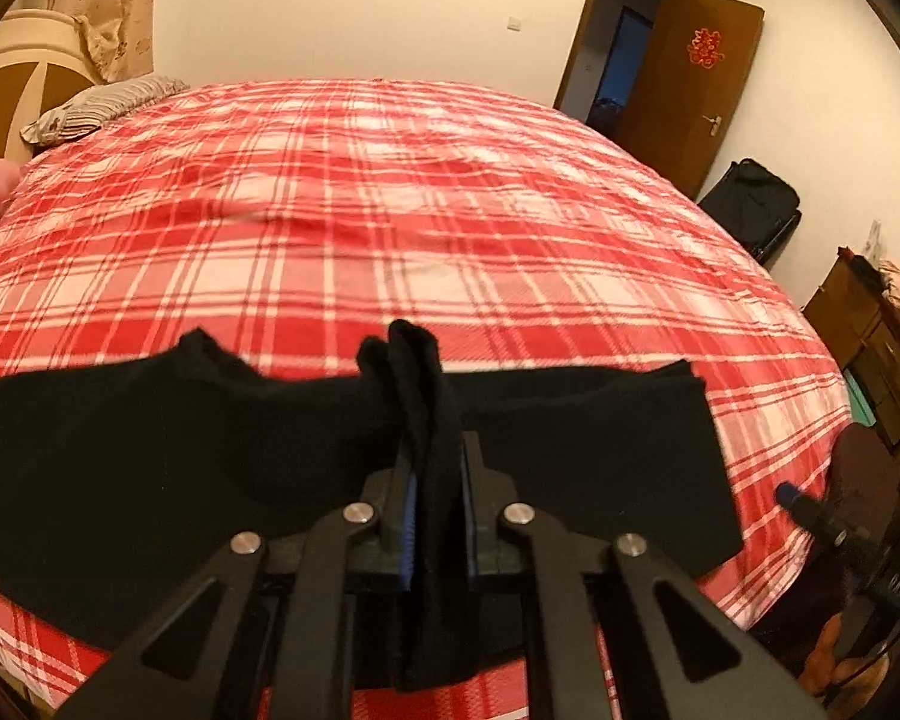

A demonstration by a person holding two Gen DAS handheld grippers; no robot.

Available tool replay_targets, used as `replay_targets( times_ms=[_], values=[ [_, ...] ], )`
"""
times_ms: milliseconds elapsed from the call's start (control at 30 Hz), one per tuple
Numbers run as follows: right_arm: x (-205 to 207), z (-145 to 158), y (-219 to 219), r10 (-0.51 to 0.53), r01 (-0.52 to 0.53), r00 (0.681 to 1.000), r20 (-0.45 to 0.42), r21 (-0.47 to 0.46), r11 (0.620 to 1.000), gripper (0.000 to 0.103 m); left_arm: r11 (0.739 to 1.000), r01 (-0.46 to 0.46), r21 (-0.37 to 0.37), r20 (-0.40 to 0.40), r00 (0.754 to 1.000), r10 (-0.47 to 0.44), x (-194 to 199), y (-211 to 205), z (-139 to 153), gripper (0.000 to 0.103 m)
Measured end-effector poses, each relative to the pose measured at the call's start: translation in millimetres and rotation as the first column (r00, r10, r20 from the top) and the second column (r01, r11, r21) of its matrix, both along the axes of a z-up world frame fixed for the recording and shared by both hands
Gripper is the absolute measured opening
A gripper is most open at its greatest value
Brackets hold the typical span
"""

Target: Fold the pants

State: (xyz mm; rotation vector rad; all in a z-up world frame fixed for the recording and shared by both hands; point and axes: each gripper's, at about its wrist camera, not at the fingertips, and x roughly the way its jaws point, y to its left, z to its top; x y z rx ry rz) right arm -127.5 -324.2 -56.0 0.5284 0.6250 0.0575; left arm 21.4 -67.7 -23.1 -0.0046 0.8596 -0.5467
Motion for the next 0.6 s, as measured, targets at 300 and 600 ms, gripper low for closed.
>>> replay_targets(
  times_ms=[300, 600],
  values=[
    [-3.8, 10.4, 54.9, 0.254, -0.247, 0.964, 0.08, -0.093, 0.965, 0.036, 0.986, 0.065, -0.157, 0.008, 0.998, -0.064, 14.1, -13.5, 54.8, 0.012],
    [28.1, -12.1, 148.7, 0.468, -0.419, 0.882, 0.055, -0.365, 0.832, 0.036, 0.965, 0.125, -0.23, 0.025, 0.992, -0.123, 5.5, -35.8, 90.8, 0.012]
  ],
)
